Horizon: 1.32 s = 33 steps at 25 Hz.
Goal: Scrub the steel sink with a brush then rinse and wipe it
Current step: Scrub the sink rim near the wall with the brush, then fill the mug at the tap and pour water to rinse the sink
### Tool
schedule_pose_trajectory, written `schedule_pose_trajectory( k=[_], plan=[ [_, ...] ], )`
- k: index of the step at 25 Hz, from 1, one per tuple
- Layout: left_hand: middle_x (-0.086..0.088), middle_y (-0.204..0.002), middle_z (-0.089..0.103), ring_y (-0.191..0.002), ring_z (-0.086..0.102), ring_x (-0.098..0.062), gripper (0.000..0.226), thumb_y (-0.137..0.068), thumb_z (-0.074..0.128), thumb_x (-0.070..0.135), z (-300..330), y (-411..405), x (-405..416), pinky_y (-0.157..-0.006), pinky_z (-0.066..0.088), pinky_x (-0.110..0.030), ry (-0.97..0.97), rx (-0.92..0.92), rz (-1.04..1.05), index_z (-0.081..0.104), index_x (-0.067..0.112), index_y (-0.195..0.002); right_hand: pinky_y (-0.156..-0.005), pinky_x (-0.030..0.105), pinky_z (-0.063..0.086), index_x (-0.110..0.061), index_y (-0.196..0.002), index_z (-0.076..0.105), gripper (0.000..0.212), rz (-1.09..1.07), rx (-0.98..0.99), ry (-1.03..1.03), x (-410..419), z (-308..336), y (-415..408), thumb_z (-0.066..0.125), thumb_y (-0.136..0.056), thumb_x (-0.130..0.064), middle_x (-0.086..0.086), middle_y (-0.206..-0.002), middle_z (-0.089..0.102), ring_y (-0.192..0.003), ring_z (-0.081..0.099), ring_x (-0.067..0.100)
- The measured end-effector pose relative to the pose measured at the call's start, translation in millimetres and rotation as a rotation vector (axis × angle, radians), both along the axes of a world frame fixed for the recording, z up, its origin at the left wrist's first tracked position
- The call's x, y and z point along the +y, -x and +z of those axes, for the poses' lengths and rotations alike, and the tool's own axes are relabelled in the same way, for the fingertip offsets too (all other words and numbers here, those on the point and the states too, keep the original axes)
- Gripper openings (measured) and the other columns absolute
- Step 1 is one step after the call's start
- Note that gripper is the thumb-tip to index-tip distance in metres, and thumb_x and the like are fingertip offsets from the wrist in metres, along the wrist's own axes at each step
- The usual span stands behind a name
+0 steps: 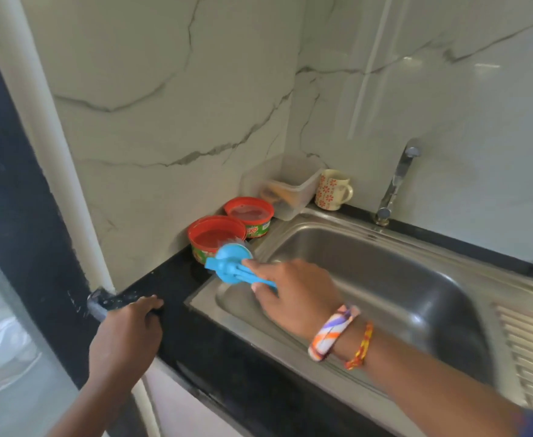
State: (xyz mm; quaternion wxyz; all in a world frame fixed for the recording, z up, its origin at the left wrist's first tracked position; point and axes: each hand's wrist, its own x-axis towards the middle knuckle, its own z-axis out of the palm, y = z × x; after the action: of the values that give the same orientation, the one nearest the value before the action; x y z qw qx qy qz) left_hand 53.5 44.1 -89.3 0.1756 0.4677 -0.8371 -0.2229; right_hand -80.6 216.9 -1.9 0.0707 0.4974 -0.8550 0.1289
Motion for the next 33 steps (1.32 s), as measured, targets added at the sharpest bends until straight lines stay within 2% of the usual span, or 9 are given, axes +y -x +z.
schedule_pose_trajectory(
  k=[3, 6, 9, 11, 14, 18, 22, 26, 33],
  plan=[
    [-0.014, -0.128, 0.056, -0.106, 0.058, -0.036, 0.045, -0.089, 0.040, 0.007, 5.2, -6.2, -6.1, -0.085, 0.048, -0.037, 0.016, -0.074, 0.044, 0.063, 0.028, -0.121, -0.062, 0.035, 0.035, -0.019, -0.144, 0.034, 0.054, 0.110, 0.223, 0.033, -40.9, -28.6, -20.1, 0.043, -0.090, -0.016, 0.013, -0.108, 0.062, -0.089, 0.063, 0.036],
    [-0.013, -0.131, 0.053, -0.108, 0.059, -0.033, 0.044, -0.089, 0.040, 0.009, 5.1, -21.0, -4.2, -0.086, 0.051, -0.036, 0.055, -0.167, -0.022, 0.060, 0.026, -0.125, -0.081, 0.040, 0.038, -0.011, -0.149, 0.016, 0.060, 0.065, 0.210, -0.128, -81.9, -58.1, -30.6, 0.038, -0.093, -0.011, 0.018, -0.126, 0.048, -0.107, 0.052, 0.036],
    [0.003, -0.147, 0.042, -0.131, 0.047, -0.020, 0.053, -0.090, 0.041, 0.009, 4.0, -34.8, 3.0, -0.100, 0.044, -0.030, 0.101, -0.207, -0.124, 0.044, 0.024, -0.140, -0.095, 0.044, 0.037, -0.012, -0.149, 0.014, 0.062, 0.064, 0.083, -0.231, -102.4, -75.0, -45.0, 0.040, -0.093, -0.009, 0.020, -0.133, 0.038, -0.115, 0.044, 0.038],
    [0.008, -0.150, 0.037, -0.132, 0.045, -0.016, 0.054, -0.090, 0.039, 0.010, 8.1, -41.8, 12.5, -0.100, 0.044, -0.030, 0.136, -0.243, -0.120, 0.041, 0.026, -0.142, -0.095, 0.045, 0.039, -0.013, -0.149, 0.018, 0.061, 0.125, -0.002, -0.236, -103.7, -77.9, -53.3, 0.043, -0.093, -0.013, 0.019, -0.132, 0.038, -0.116, 0.044, 0.037],
    [0.002, -0.133, 0.056, -0.117, 0.058, -0.020, 0.043, -0.093, 0.036, 0.015, 19.5, -44.6, 35.8, -0.089, 0.050, -0.031, 0.193, -0.311, -0.117, 0.049, 0.026, -0.133, -0.093, 0.043, 0.041, -0.014, -0.141, 0.037, 0.046, 0.186, -0.042, -0.141, -82.0, -63.4, -57.7, 0.042, -0.096, -0.023, 0.017, -0.125, 0.048, -0.116, 0.046, 0.035],
    [0.001, -0.122, 0.063, -0.108, 0.063, -0.020, 0.038, -0.095, 0.036, 0.022, 45.3, -22.9, 77.3, -0.080, 0.051, -0.030, 0.272, -0.281, -0.245, 0.053, 0.032, -0.128, -0.090, 0.038, 0.046, -0.017, -0.125, 0.059, 0.035, 0.195, -0.138, 0.036, -24.2, -42.0, -45.9, 0.041, -0.096, -0.025, 0.011, -0.120, 0.061, -0.112, 0.054, 0.031],
    [0.002, -0.122, 0.064, -0.113, 0.060, -0.023, 0.039, -0.092, 0.040, 0.025, 56.9, 27.6, 119.9, -0.087, 0.050, -0.035, 0.281, -0.185, -0.431, 0.054, 0.037, -0.126, -0.093, 0.032, 0.047, -0.026, -0.122, 0.062, 0.034, 0.040, -0.199, 0.180, 44.1, -23.8, -12.5, 0.043, -0.094, -0.029, 0.000, -0.121, 0.065, -0.115, 0.057, 0.021],
    [0.000, -0.114, 0.067, -0.106, 0.062, -0.025, 0.039, -0.089, 0.041, 0.024, 73.7, 91.1, 149.0, -0.079, 0.050, -0.035, 0.329, -0.131, -0.621, 0.058, 0.038, -0.121, -0.086, 0.032, 0.051, -0.031, -0.115, 0.065, 0.031, -0.154, -0.189, 0.191, 91.6, -6.6, 28.8, 0.044, -0.092, -0.031, -0.001, -0.112, 0.069, -0.108, 0.062, 0.025],
    [-0.002, -0.127, 0.059, -0.119, 0.055, -0.023, 0.036, -0.089, 0.047, 0.023, 111.0, 224.7, 130.3, -0.094, 0.047, -0.033, 0.358, -0.163, -0.762, 0.061, 0.027, -0.122, -0.075, 0.029, 0.047, -0.011, -0.091, 0.072, 0.025, -0.325, -0.271, 0.191, 84.3, 21.7, 148.1, 0.049, -0.090, -0.021, 0.012, -0.089, 0.068, -0.091, 0.064, 0.032]
  ],
)
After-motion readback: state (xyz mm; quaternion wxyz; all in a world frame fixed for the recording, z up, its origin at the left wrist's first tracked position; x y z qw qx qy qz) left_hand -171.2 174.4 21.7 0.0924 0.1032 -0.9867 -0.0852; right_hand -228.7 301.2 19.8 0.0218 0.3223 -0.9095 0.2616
